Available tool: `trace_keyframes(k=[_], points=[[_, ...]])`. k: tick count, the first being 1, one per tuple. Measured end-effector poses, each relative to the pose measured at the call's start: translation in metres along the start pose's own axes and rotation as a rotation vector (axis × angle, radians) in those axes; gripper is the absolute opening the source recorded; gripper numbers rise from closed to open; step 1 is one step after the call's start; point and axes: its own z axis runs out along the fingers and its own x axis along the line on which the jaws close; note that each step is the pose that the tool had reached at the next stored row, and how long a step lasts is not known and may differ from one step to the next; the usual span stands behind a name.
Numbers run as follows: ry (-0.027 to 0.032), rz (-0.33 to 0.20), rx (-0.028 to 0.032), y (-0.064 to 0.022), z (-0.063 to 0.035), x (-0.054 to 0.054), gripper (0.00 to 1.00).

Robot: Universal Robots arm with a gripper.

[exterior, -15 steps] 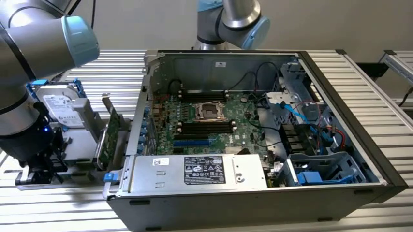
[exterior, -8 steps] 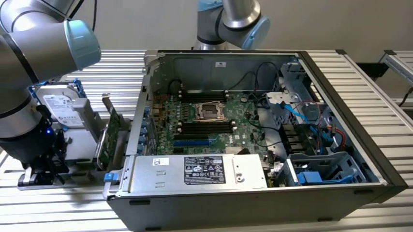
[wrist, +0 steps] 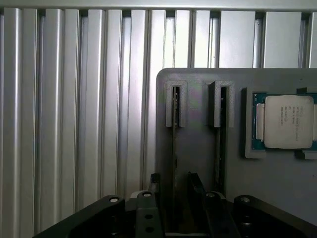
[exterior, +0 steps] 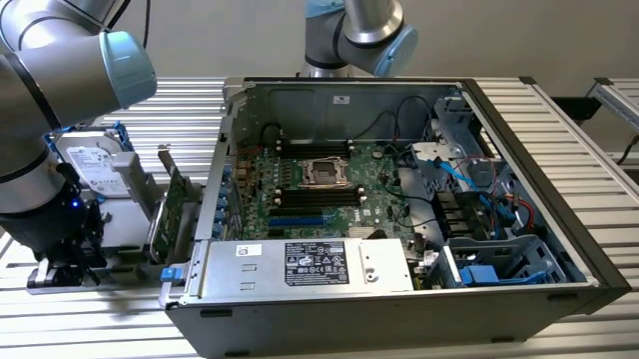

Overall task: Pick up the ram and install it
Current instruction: 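Pick up the ram and move it above insertion slot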

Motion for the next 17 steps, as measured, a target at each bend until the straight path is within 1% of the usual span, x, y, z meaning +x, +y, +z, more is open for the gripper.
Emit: trace_keyframes(k=[3, 5, 6, 11, 12, 13, 17], points=[[-0.0001, 0.0, 0.0001, 0.0, 0.0001, 0.0, 0.36], [-0.0001, 0.0, 0.0, 0.0, 0.0, 0.0, 0.34], [-0.0001, 0.0, 0.0, 0.0, 0.0001, 0.0, 0.27], [0.0001, 0.001, 0.0, 0.0, 0.0001, 0.0, 0.27], [0.0001, 0.002, -0.0001, 0.0, 0.0001, 0.0, 0.25], [0.0001, 0.002, -0.0001, 0.0, 0.0001, 0.0, 0.18], [0.0001, 0.004, -0.0004, 0.0, 0.0001, -0.0001, 0.18]])
